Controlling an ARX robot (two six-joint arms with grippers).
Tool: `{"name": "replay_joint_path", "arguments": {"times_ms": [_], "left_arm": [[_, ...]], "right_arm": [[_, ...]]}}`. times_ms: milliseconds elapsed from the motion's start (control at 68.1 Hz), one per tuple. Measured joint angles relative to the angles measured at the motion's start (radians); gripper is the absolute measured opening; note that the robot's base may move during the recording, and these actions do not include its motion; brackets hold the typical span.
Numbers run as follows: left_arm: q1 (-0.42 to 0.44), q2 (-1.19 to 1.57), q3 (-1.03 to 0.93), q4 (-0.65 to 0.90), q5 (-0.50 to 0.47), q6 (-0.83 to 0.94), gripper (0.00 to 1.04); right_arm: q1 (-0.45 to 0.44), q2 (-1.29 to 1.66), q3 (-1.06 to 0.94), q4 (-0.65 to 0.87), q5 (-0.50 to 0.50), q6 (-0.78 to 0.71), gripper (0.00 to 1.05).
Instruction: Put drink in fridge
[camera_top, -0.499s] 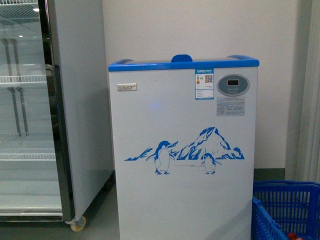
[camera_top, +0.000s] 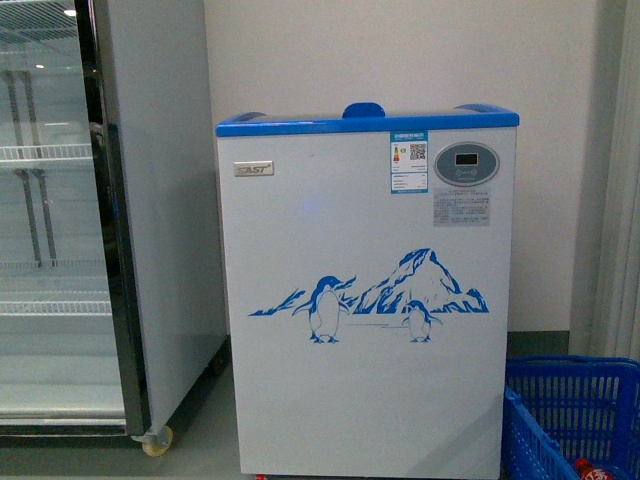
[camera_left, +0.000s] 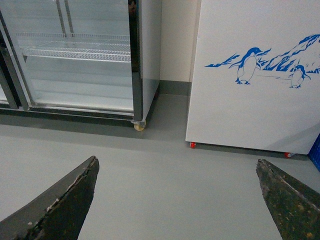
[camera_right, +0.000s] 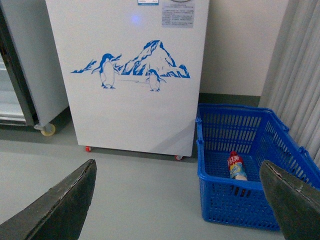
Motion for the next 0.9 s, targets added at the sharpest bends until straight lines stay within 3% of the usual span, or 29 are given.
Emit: {"name": "replay_joint_path", "arguments": {"times_ms": [895], "left_arm": [[0.0, 0.0, 0.0, 0.0, 0.0, 0.0, 0.97]], "right_arm": [[0.0, 0.0, 0.0, 0.0, 0.0, 0.0, 0.98]]}}
